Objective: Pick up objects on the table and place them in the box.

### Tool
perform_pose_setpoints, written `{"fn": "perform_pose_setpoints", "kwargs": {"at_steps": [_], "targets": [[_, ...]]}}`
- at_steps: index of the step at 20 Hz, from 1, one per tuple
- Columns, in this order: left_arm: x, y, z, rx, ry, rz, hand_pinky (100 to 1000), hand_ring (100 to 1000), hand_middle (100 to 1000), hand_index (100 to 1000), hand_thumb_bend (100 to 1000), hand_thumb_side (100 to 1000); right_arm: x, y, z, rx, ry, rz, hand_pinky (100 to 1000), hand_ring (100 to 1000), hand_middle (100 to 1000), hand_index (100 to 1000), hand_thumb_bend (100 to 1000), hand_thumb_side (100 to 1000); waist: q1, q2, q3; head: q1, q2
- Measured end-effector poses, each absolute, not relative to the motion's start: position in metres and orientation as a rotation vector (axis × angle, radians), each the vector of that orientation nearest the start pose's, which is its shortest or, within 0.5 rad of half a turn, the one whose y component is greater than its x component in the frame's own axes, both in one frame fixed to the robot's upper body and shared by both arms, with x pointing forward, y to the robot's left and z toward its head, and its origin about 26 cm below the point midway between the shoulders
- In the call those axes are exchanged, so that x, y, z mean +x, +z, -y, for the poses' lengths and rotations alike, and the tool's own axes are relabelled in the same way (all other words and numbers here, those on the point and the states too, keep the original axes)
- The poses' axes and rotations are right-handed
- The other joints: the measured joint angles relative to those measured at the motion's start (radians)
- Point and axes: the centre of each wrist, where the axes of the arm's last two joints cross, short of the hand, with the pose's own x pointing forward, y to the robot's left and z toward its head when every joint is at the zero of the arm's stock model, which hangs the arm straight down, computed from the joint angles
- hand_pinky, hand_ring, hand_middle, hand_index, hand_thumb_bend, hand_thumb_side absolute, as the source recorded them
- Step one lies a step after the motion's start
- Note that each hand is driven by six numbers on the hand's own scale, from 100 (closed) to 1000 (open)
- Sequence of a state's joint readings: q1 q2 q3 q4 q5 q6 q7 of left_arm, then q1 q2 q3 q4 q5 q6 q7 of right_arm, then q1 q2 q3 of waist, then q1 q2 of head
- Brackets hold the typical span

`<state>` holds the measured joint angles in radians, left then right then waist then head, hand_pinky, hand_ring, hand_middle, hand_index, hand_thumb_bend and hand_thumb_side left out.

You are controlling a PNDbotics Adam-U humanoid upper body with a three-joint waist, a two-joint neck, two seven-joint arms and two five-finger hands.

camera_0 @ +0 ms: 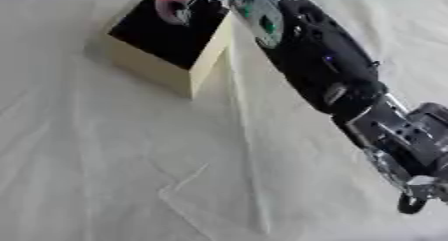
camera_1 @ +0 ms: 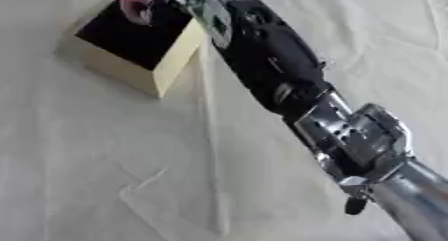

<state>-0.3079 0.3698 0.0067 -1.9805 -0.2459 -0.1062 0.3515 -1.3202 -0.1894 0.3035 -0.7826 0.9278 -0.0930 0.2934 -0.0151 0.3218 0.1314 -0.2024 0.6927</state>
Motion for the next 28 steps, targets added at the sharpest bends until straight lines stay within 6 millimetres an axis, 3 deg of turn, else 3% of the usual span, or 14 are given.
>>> {"fn": "perform_pose_setpoints", "kwargs": {"at_steps": [5,8,9,10,12,14,16,22,24,25,28], "targets": [[0.303,0.203,-0.268,0.616,-0.169,2.449,555,711,728,869,100,696,0.501,0.265,0.096,-0.954,1.664,1.615,760,649,448,674,100,100,-0.003,0.003,0.007,-0.006,0.000],[0.303,0.203,-0.267,0.613,-0.170,2.448,555,711,729,869,100,697,0.503,0.258,0.097,-0.967,1.715,1.571,826,764,591,787,100,114,-0.003,0.004,0.007,-0.007,0.000],[0.303,0.203,-0.267,0.610,-0.167,2.447,555,711,729,869,100,697,0.504,0.258,0.097,-0.970,1.733,1.559,833,779,617,805,100,143,-0.003,0.004,0.007,-0.007,0.000],[0.303,0.203,-0.267,0.609,-0.166,2.447,555,711,729,869,100,697,0.504,0.257,0.097,-0.971,1.747,1.548,849,819,712,866,100,262,-0.003,0.004,0.007,-0.007,0.000],[0.303,0.202,-0.266,0.607,-0.165,2.445,555,711,730,870,100,698,0.504,0.258,0.097,-0.983,1.770,1.534,861,845,770,910,100,344,-0.003,0.004,0.006,-0.007,0.000],[0.303,0.202,-0.266,0.606,-0.166,2.443,555,707,730,870,100,698,0.504,0.260,0.097,-1.008,1.783,1.525,871,858,796,932,122,426,-0.002,0.004,0.005,-0.006,0.000],[0.303,0.202,-0.266,0.606,-0.167,2.442,555,705,730,870,100,698,0.503,0.264,0.095,-1.036,1.786,1.526,872,855,789,943,134,441,-0.002,0.004,0.004,-0.006,0.000],[0.303,0.202,-0.266,0.606,-0.167,2.440,554,702,731,870,100,699,0.496,0.280,0.089,-1.117,1.732,1.600,861,832,764,930,113,346,-0.002,0.004,-0.001,-0.002,0.000],[0.303,0.202,-0.267,0.606,-0.169,2.437,554,702,731,870,100,699,0.492,0.290,0.087,-1.132,1.714,1.643,859,829,761,929,100,380,0.000,0.004,-0.002,0.001,0.000],[0.303,0.202,-0.267,0.606,-0.170,2.436,554,702,731,869,100,699,0.490,0.296,0.085,-1.138,1.706,1.665,860,830,763,929,104,342,0.001,0.003,-0.003,0.002,0.000],[0.303,0.201,-0.267,0.607,-0.171,2.433,554,702,731,870,100,698,0.483,0.312,0.084,-1.158,1.693,1.695,860,832,766,929,114,345,0.001,-0.001,-0.009,0.007,0.000]]}}
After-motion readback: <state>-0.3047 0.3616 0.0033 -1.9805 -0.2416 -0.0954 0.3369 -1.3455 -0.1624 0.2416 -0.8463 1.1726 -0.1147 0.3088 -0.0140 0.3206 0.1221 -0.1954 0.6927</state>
